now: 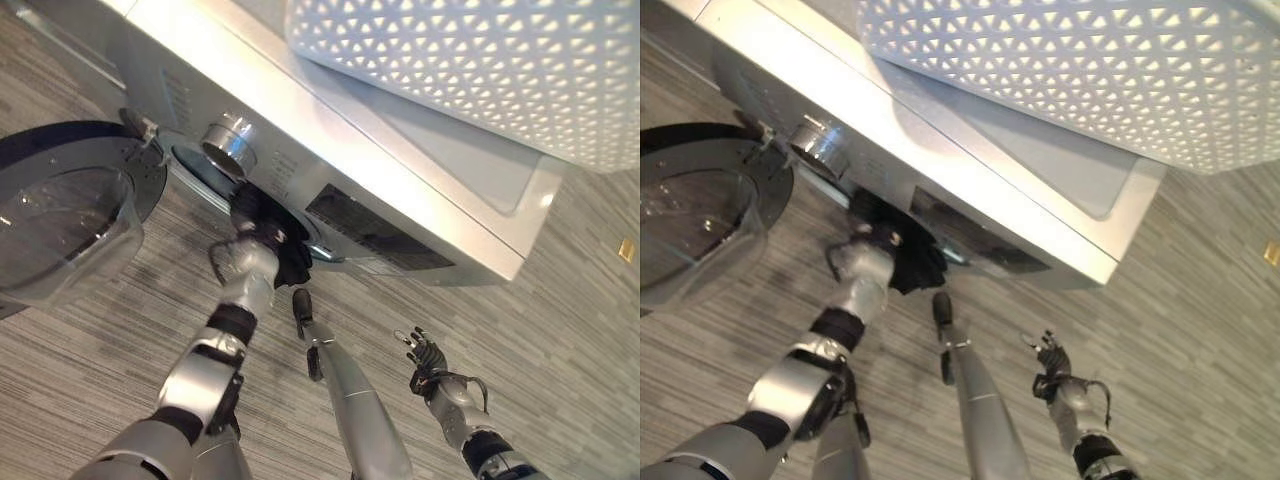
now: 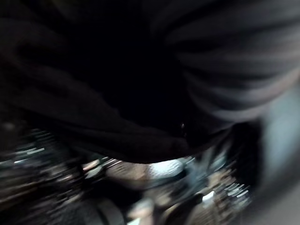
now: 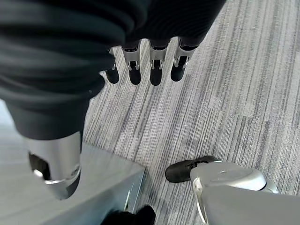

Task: Grab the laundry basket,head to the washer,open it,put in the laundry and shut it.

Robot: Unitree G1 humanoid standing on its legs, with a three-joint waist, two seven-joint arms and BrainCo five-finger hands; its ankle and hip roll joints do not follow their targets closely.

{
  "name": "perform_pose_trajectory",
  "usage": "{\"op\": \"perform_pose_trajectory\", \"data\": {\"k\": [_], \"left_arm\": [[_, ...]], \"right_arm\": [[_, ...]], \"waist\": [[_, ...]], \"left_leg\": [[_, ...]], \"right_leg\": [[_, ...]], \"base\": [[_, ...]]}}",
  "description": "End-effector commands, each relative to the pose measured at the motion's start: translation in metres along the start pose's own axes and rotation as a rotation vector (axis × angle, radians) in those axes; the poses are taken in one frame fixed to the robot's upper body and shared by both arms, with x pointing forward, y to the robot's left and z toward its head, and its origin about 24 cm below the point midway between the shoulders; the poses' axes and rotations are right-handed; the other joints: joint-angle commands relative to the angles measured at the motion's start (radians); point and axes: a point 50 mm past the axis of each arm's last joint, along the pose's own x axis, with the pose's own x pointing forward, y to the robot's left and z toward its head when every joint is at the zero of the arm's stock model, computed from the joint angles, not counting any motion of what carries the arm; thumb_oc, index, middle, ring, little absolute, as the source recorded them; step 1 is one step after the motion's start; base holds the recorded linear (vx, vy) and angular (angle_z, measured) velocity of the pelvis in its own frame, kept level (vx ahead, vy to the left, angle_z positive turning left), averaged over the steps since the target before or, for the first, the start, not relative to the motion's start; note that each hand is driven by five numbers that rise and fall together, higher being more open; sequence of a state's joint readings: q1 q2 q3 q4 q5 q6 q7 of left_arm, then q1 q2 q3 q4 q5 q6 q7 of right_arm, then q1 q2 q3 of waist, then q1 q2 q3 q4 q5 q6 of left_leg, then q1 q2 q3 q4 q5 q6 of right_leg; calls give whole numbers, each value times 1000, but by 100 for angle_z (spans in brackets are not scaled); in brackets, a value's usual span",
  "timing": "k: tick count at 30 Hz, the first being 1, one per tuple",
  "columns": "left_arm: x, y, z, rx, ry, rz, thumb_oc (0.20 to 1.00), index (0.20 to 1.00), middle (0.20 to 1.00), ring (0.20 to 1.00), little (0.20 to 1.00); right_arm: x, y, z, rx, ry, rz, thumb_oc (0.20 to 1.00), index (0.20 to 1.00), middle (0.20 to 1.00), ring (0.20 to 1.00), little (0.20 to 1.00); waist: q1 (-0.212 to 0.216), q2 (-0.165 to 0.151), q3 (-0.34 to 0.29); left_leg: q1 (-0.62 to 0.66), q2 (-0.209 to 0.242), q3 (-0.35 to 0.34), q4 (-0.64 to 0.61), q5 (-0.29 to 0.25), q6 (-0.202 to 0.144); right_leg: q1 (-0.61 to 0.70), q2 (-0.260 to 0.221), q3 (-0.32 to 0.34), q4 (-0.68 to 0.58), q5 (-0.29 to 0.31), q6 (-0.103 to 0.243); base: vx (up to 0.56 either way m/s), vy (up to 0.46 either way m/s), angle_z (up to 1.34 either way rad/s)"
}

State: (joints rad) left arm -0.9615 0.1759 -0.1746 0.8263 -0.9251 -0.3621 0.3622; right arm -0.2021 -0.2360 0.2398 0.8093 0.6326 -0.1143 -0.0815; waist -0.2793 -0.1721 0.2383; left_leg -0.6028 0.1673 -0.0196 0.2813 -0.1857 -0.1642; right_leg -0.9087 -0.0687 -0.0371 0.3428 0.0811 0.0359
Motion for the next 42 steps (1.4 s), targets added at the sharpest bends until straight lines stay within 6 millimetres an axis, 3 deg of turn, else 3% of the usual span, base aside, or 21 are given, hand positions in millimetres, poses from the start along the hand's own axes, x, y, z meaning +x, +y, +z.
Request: {"op": "perform_pose_trajectory", "data": {"k": [1,2,4,6,11,19,21,22,27,29,30,31,32,33,36,39,41,42], "left_arm": [[8,-75,50,-127,-174,-183,200,200,200,200,200],[5,-99,60,-195,-183,-233,200,200,200,200,200],[3,-110,61,-230,-173,-257,200,200,200,200,200],[-6,-144,70,-352,-144,-334,200,200,200,200,200],[-20,-179,79,-531,-99,-422,200,200,200,200,200],[-27,-186,80,-605,-81,-441,200,200,200,200,200],[-46,-207,82,-681,-62,-511,200,200,200,200,200],[-46,-207,82,-680,-62,-511,200,200,200,200,200],[-55,-220,79,-648,-40,-555,200,200,200,200,200],[-65,-236,62,-471,-15,-630,200,200,200,200,200],[-65,-236,62,-471,-15,-630,200,200,200,200,200],[-77,-246,72,-529,-40,-700,200,200,200,200,200],[-107,-267,92,-660,-63,-867,200,200,200,200,200],[-148,-282,128,-611,-277,-1100,200,200,200,200,200],[-154,-281,126,-565,-295,-1168,200,200,200,200,200],[-154,-273,112,-557,-268,-1181,200,200,200,200,200],[-134,-254,90,-592,-196,-1047,200,200,200,200,200],[-134,-254,89,-591,-195,-1046,200,200,200,200,200]], "right_arm": [[-4,-12,8,-28,-57,-2,1000,1000,1000,1000,1000],[-4,-14,12,-26,-70,-6,1000,1000,1000,1000,1000],[-5,-15,13,-27,-72,-12,1000,1000,1000,1000,1000],[-5,-22,18,-17,-84,-37,1000,1000,1000,1000,1000],[-6,-31,27,-8,-109,-70,1000,1000,1000,1000,1000],[-8,-34,25,-1,-103,-83,1000,1000,1000,1000,1000],[-10,-38,27,3,-112,-89,1000,1000,1000,1000,1000],[-10,-38,27,3,-112,-89,1000,1000,1000,1000,1000],[-12,-44,29,-6,-116,-106,1000,1000,1000,1000,1000],[-15,-56,38,-11,-147,-124,1000,1000,1000,1000,1000],[-15,-56,38,-11,-147,-124,1000,1000,1000,1000,1000],[-15,-58,44,-26,-165,-123,1000,1000,1000,1000,1000],[-17,-62,46,-46,-168,-119,1000,1000,1000,1000,1000],[-26,-84,49,-157,-142,-127,1000,1000,1000,1000,1000],[-29,-91,48,-180,-124,-123,1000,1000,1000,1000,1000],[-31,-94,44,-203,-104,-111,1000,1000,1000,1000,1000],[-28,-89,42,-190,-108,-107,1000,1000,1000,1000,1000],[-28,-89,42,-190,-108,-107,1000,1000,1000,1000,1000]], "waist": [[-28,4,-24],[-38,5,-26],[-44,8,-29],[-60,14,-33],[-74,32,-43],[-78,36,-47],[-95,29,-50],[-94,29,-51],[-110,22,-56],[-137,16,-63],[-137,15,-62],[-146,16,-65],[-148,13,-62],[-150,12,-50],[-148,17,-46],[-139,19,-40],[-123,22,-32],[-124,22,-33]], "left_leg": [[-65,39,-19,174,-71,23],[-91,47,-20,203,-80,22],[-103,49,-22,217,-86,22],[-136,60,-23,261,-103,23],[-194,78,-25,328,-133,25],[-222,88,-25,370,-147,26],[-243,109,-19,418,-172,26],[-244,110,-19,418,-173,26],[-243,123,-14,438,-184,22],[-193,138,9,414,-172,16],[-192,138,9,414,-172,16],[-172,141,17,402,-165,14],[-138,141,33,379,-158,14],[-118,140,38,360,-144,16],[-117,137,36,349,-132,12],[-122,136,26,340,-112,7],[-126,135,17,337,-90,6],[-127,135,16,337,-90,6]], "right_leg": [[-24,-24,55,37,-111,126],[-52,-19,57,64,-119,123],[-64,-16,59,77,-125,122],[-102,-7,65,119,-143,117],[-173,3,73,190,-170,110],[-201,9,77,218,-178,106],[-234,28,88,262,-190,99],[-235,29,88,263,-190,99],[-242,38,91,275,-193,96],[-230,54,100,272,-192,94],[-229,54,101,272,-192,94],[-226,63,106,269,-190,97],[-215,76,116,261,-190,100],[-205,82,124,252,-189,102],[-204,80,121,244,-187,102],[-204,81,119,235,-185,97],[-200,82,116,233,-188,91],[-200,81,115,233,-188,91]], "base": [[14,-79,-1],[14,-79,5],[13,-47,6],[20,-62,2],[14,-55,2],[3,-4,-1],[28,-42,-3],[30,-43,-8],[9,-18,-7],[68,-13,-6],[91,-1,-13],[83,18,-14],[127,-25,-16],[85,-39,-17],[23,-38,-14],[-5,-44,1],[-9,-40,1],[-11,-50,0]]}}
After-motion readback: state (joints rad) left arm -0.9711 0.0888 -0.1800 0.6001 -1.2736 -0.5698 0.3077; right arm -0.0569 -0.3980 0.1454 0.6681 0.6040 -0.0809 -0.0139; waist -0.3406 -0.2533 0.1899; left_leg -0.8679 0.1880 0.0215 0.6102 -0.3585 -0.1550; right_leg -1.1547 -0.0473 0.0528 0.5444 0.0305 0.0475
